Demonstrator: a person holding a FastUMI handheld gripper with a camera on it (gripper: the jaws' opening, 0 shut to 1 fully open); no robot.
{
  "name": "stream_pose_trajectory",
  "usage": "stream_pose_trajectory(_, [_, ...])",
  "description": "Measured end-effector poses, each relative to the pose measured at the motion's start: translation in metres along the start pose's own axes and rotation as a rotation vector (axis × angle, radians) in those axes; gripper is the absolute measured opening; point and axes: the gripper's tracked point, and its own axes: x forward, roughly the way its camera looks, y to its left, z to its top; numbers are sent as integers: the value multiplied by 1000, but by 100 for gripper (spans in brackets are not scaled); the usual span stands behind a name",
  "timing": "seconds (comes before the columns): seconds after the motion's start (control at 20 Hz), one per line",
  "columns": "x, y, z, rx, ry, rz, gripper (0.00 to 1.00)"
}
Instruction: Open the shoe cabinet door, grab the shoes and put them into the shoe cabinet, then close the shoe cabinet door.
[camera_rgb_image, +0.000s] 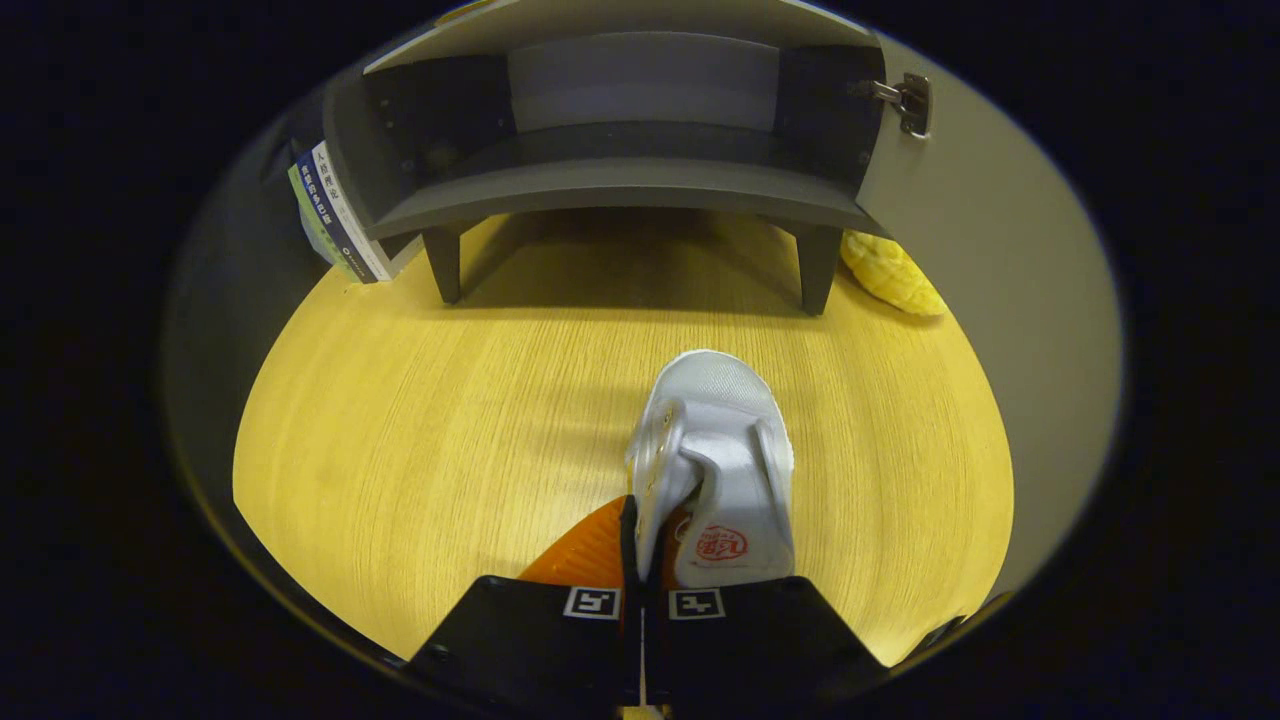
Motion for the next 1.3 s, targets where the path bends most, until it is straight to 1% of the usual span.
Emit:
stream_pose_trajectory(0.2, [-33,2,15,30,-59,7,3])
stream_pose_trajectory(0.3, [-58,3,31,36,-119,13,3])
stream_pose_trajectory(0.4, [-89,7,51,21,-203,1,3])
stream_pose_trajectory(0.6, [-153,16,94,-21,-357,10,3])
stream_pose_trajectory(0.75, [-189,21,112,-60,-419,-28,3])
stream_pose_trajectory(0.85, [-213,33,131,-64,-467,-9,3])
stream_pose_trajectory(0.95, [-231,39,150,-58,-508,1,3])
stream_pose_trajectory(1.15, [-265,43,187,-45,-569,-20,3])
stream_pose_trajectory(1.3, [-282,40,217,-44,-617,-24,3])
